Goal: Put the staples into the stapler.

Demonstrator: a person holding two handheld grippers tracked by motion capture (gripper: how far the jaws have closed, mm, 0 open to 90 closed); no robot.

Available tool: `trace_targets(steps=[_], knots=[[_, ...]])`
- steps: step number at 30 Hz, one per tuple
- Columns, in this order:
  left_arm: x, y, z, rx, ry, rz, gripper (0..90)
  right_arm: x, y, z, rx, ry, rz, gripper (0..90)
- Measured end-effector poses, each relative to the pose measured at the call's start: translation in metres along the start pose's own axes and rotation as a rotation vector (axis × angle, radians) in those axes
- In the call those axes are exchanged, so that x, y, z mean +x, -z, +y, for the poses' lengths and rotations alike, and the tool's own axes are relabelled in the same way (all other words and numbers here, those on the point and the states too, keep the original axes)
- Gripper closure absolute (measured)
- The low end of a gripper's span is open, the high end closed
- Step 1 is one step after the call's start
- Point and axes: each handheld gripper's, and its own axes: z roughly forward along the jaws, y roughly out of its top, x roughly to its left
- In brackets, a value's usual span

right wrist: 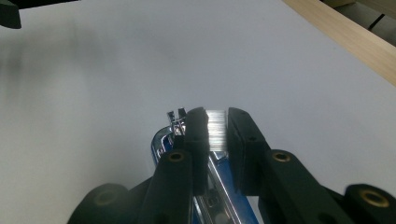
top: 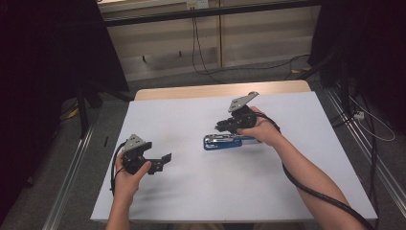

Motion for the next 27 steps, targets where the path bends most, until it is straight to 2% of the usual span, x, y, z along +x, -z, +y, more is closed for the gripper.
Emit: trace_targets(steps=[3,21,27], knots=[[0.000,-0.001,0.000,0.011,-0.010,0.007,5.1,-0.001,-0.001,0.001,-0.003,0.001,0.014,79.3],[0.001,-0.002,-0.001,0.012,-0.001,-0.002,5.2,-0.001,-0.014,0.004,0.016,0.057,0.101,79.3],[0.001,-0.001,-0.001,0.009,0.001,0.000,5.2,-0.003,-0.017,0.003,0.026,0.072,0.115,79.3]])
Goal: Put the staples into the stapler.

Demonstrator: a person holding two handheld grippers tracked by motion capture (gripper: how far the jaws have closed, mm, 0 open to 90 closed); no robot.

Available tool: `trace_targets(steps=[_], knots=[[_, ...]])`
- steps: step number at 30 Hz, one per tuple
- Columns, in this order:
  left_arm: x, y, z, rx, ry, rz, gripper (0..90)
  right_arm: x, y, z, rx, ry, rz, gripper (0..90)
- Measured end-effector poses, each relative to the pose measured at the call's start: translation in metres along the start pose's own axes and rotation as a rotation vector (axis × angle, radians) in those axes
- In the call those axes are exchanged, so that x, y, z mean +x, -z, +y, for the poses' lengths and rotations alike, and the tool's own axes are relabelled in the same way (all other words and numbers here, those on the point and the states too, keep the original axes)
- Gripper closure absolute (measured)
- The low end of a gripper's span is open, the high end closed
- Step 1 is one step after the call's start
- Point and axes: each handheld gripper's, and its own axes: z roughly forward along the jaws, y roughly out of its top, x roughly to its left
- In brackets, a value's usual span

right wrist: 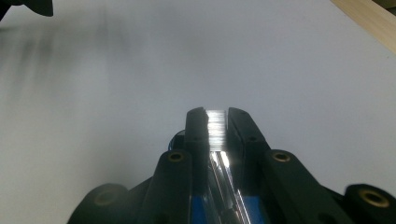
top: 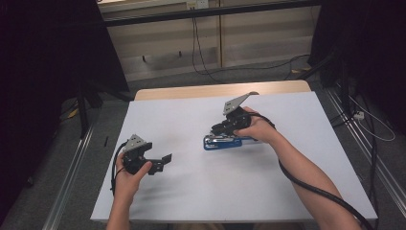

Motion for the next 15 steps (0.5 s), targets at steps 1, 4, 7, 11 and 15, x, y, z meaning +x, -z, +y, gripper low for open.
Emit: trace_targets(steps=[1,4,7,11,15], knots=[[0.0000,0.0000,0.0000,0.001,-0.001,0.000,5.2,-0.0003,-0.0002,0.0000,-0.002,0.000,0.004,79.3],[-0.0006,-0.0004,0.0000,0.005,-0.006,-0.001,5.2,-0.0019,-0.0013,-0.0004,-0.002,-0.005,0.009,79.3],[-0.0016,-0.0012,-0.0002,0.011,-0.010,-0.001,5.4,-0.0029,-0.0027,-0.0013,0.002,-0.002,0.018,79.3],[-0.0014,-0.0011,-0.0001,0.009,-0.011,-0.001,5.4,-0.0027,-0.0043,-0.0020,0.010,0.014,0.039,79.3],[-0.0012,-0.0009,-0.0002,0.009,-0.008,-0.002,5.4,-0.0027,-0.0060,-0.0031,0.024,0.031,0.044,79.3]])
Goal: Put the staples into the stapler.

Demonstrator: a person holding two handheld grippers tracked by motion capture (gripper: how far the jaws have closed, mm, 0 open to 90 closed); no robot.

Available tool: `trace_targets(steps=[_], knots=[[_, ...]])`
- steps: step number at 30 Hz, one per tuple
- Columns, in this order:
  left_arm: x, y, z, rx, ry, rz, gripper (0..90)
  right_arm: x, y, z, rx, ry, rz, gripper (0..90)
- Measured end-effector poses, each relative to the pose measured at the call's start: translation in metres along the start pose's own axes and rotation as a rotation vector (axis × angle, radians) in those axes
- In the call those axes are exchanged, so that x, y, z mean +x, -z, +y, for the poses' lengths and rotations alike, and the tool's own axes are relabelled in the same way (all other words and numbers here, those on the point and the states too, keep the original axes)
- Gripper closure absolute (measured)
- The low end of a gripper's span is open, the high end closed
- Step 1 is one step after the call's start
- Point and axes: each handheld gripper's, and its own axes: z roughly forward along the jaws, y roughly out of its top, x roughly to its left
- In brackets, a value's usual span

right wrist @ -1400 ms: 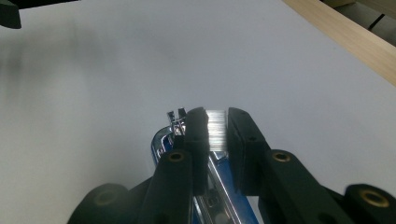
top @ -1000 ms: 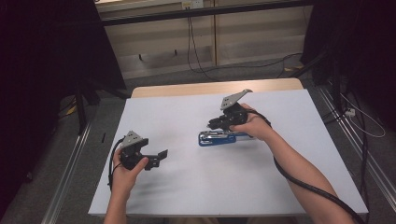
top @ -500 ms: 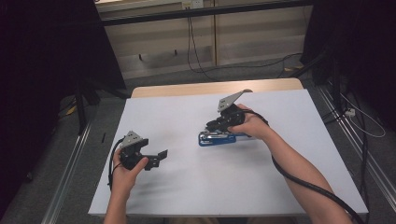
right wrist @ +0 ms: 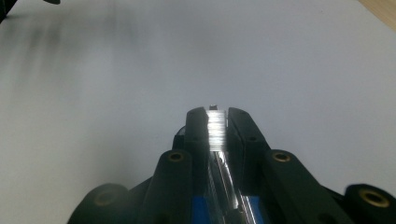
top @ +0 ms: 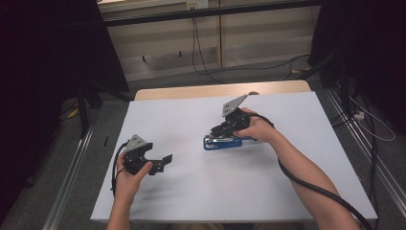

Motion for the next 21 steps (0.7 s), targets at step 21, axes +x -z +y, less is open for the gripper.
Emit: trace_targets(steps=[21], knots=[[0.0011,0.0007,-0.0007,-0.001,0.004,0.006,5.5,-0.0075,-0.0091,-0.0021,0.037,0.048,0.040,79.3]])
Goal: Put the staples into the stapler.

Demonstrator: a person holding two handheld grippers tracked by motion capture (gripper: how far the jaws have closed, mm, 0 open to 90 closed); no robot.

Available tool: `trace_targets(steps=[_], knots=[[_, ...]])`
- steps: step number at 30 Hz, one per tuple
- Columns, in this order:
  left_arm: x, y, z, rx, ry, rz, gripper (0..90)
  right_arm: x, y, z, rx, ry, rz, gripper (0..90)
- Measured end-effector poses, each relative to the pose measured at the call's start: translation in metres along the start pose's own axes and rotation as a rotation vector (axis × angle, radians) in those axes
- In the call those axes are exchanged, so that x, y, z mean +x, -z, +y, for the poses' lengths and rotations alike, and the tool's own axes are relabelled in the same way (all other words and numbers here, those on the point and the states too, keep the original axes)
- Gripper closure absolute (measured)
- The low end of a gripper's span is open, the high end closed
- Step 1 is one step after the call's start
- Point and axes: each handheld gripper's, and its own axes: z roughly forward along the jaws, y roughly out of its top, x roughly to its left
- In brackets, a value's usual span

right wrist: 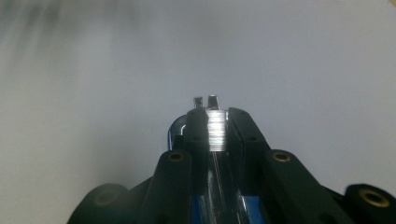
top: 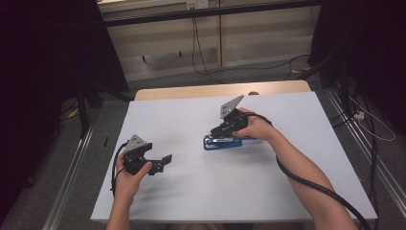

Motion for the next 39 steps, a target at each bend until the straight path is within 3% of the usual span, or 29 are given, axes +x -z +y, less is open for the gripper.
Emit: trace_targets(steps=[6,39], knots=[[0.0011,0.0009,0.0000,-0.005,0.002,-0.001,5.6,-0.0003,-0.0007,0.0005,0.010,0.027,0.023,79.3],[0.0026,-0.0001,-0.0008,0.008,0.005,0.004,5.8,-0.0038,-0.0055,0.0020,0.025,0.102,0.048,79.3]])
